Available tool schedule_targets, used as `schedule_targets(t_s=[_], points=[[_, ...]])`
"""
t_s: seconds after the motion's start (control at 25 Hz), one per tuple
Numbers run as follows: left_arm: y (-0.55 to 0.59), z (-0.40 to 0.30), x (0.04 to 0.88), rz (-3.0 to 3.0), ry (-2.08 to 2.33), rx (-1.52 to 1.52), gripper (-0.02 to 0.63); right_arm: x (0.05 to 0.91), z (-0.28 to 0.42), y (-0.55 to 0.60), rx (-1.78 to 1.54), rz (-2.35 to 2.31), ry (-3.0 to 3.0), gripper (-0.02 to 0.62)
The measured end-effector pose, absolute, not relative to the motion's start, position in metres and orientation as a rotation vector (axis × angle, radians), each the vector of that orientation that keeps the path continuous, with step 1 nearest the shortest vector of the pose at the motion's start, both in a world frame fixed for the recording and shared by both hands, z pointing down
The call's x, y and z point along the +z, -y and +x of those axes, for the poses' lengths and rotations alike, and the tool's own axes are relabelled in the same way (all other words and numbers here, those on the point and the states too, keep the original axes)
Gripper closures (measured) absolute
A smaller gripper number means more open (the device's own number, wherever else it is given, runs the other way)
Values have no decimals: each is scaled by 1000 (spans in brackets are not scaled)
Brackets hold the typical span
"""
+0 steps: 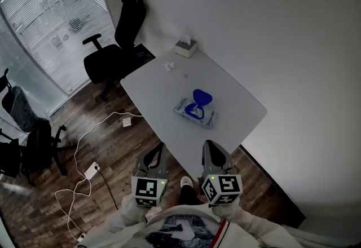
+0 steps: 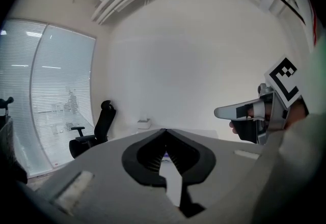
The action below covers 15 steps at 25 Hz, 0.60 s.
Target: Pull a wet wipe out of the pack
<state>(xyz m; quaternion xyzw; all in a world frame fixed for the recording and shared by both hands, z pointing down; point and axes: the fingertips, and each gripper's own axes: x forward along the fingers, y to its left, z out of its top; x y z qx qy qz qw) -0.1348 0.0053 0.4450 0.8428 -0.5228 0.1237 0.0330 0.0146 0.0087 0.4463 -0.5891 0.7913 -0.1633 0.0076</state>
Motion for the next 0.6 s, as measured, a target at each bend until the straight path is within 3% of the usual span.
schedule_targets(t_s=[0.6], points=[[104, -73, 432, 2694, 1503, 520, 601, 448, 68, 87, -599, -1884, -2343, 591]])
